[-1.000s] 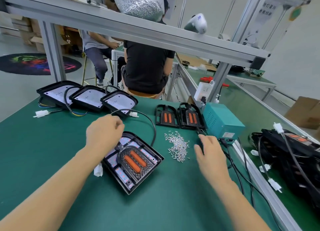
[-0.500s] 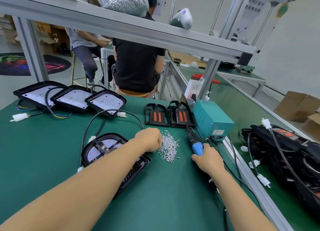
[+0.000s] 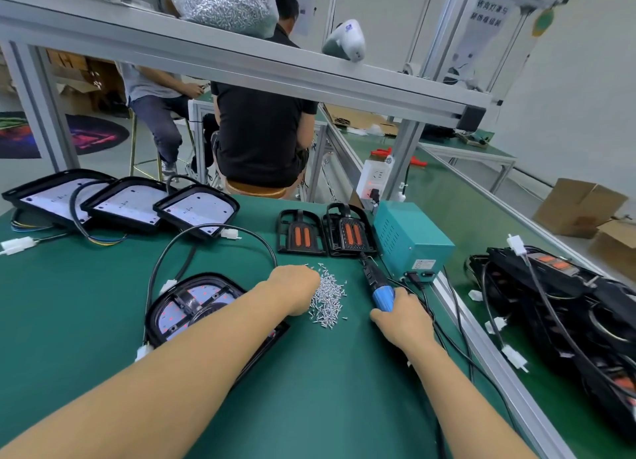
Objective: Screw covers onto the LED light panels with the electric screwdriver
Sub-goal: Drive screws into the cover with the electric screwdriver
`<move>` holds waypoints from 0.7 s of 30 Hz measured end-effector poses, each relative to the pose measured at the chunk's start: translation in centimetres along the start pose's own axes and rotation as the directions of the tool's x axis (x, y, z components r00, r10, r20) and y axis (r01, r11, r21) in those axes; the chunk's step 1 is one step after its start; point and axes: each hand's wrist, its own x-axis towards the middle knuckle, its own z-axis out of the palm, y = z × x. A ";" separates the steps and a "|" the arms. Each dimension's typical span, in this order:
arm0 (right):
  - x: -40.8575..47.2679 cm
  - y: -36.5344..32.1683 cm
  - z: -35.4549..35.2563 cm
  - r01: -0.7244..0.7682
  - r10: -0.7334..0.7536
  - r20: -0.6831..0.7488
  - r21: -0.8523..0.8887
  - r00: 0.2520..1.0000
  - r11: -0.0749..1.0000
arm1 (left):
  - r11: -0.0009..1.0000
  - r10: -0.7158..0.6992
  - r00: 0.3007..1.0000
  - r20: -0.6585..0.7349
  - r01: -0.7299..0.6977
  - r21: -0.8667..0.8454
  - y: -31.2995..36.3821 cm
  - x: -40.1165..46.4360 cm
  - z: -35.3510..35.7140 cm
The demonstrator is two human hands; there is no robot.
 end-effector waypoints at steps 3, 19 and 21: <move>0.1 0.0 -0.1 0.003 -0.003 0.005 -0.019 1.000 1.000 | 0.989 0.091 0.996 0.006 -0.091 0.115 0.5 -0.3 -0.2; 0.8 -0.3 -1.4 -0.017 0.029 0.120 -0.104 0.992 0.994 | 0.980 0.149 0.988 0.039 -0.153 0.126 0.6 -0.4 -0.8; 0.8 0.0 -1.7 -0.028 0.033 0.128 -0.047 0.991 0.999 | 0.992 0.120 0.993 -0.011 -0.120 -0.036 0.3 -0.5 -1.0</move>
